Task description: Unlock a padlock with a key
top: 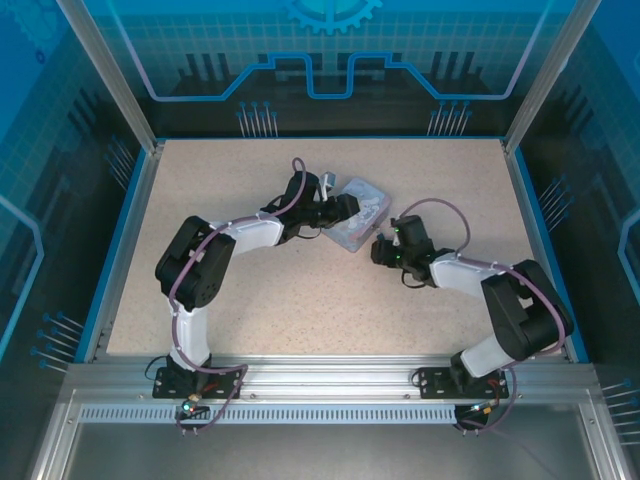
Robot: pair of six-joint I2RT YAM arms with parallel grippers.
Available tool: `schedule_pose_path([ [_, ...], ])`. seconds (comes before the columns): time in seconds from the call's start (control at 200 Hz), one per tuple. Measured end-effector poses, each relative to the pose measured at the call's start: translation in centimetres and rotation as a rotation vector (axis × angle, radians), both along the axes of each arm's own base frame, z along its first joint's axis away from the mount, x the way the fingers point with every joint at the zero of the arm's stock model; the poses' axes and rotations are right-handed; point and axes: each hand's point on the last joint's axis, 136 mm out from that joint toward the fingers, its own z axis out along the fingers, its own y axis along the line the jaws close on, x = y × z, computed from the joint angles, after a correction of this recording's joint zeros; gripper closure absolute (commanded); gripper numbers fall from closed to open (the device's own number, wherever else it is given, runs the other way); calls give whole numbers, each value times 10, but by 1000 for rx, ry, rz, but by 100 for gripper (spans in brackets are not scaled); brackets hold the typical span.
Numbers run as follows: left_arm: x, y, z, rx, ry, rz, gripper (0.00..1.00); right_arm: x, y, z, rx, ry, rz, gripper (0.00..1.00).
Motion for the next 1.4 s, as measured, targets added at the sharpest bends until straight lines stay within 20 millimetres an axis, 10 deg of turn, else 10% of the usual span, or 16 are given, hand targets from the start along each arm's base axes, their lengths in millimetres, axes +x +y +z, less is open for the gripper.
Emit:
schedule_pose_path([
  [0.535, 0, 1, 0, 1, 1, 2, 43, 37, 1, -16, 291, 30, 75, 64],
  [1.03, 1, 1, 0, 1, 1, 3, 43, 43, 11, -15, 345, 21, 97, 98],
  [1.401, 1, 2, -1, -1, -6, 6, 43, 48, 9, -12, 366, 14, 51, 100],
])
